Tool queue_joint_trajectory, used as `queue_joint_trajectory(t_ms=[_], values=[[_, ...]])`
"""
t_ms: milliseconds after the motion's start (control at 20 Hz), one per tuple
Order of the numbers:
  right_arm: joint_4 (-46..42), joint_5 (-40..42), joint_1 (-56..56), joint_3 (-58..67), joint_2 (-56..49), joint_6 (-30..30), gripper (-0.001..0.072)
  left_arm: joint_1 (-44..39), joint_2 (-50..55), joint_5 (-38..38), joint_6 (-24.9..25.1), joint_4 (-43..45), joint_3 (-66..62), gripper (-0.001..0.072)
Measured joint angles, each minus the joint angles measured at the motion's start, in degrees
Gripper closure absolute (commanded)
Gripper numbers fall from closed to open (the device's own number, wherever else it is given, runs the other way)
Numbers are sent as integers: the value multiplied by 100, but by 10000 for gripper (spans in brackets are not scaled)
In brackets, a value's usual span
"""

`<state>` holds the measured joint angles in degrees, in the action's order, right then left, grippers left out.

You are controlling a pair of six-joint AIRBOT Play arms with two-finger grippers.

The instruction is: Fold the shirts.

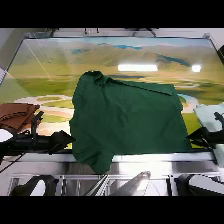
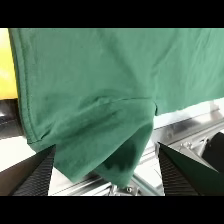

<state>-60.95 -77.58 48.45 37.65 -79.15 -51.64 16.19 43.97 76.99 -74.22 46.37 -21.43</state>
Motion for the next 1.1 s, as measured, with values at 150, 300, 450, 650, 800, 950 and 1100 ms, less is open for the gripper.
queue_joint_trajectory(t_ms=[150,300,450,650,800,950,1100], values=[[37,-44,-326,-90,-46,2,230,0,-109,-35,-31,-4,44,9],[11,-323,-702,-131,-175,7,231,0,142,-28,-11,-2,59,9],[-28,-433,-914,-140,-243,13,232,0,597,114,179,-2,79,9],[-39,-474,-1008,-140,-269,20,232,0,1119,223,348,-186,382,10],[-20,-490,-1027,-142,-273,20,232,0,1384,162,533,-570,629,10],[11,-492,-1034,-144,-275,17,232,0,1624,98,601,-741,883,10],[33,-492,-1036,-146,-275,17,232,0,1784,92,680,-831,977,10]])
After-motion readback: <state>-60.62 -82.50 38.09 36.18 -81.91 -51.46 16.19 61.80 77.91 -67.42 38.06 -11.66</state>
